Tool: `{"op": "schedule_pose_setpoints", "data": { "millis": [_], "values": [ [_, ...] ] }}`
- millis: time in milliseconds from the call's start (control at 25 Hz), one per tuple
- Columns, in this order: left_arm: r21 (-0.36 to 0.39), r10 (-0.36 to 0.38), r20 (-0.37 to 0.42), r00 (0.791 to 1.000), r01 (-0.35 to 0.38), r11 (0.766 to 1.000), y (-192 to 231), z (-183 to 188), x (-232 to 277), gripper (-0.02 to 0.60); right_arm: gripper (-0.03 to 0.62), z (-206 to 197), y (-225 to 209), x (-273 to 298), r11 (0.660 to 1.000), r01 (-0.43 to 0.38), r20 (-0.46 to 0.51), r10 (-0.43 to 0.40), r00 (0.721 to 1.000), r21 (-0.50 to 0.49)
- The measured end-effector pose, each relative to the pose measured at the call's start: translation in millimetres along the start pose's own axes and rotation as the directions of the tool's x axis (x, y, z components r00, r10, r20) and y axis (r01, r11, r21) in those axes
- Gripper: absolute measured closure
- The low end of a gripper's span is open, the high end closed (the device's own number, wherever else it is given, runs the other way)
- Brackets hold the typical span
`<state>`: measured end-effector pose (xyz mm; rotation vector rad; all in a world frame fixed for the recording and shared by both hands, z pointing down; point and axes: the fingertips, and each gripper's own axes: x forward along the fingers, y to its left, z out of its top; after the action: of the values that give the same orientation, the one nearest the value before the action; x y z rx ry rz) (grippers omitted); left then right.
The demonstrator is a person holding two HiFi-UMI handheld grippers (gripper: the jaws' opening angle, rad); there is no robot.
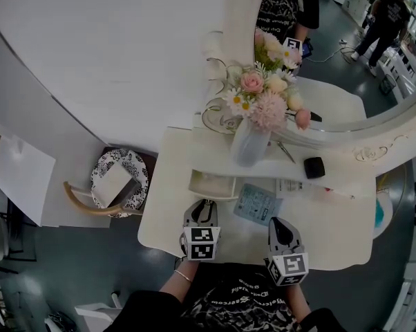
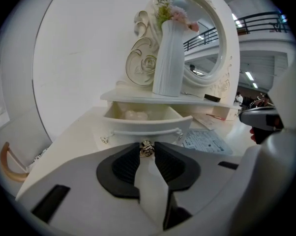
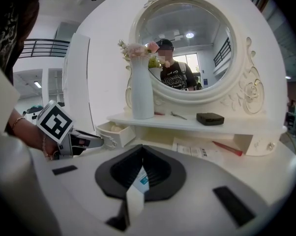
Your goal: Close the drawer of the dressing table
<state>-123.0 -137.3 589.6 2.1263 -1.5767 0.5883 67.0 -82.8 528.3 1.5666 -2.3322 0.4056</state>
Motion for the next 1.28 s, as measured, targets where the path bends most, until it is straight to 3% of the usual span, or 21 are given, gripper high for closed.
{"op": "schedule_pose_setpoints", "data": {
  "millis": [1280],
  "values": [
    [0.0,0.013,0.001,1.0,-0.013,1.0,3.4,7.4,10.3,0.479,0.583,-9.0,-0.4,6.5,1.0,-0.025,-0.027,0.026,0.999,0.007]
  ]
}}
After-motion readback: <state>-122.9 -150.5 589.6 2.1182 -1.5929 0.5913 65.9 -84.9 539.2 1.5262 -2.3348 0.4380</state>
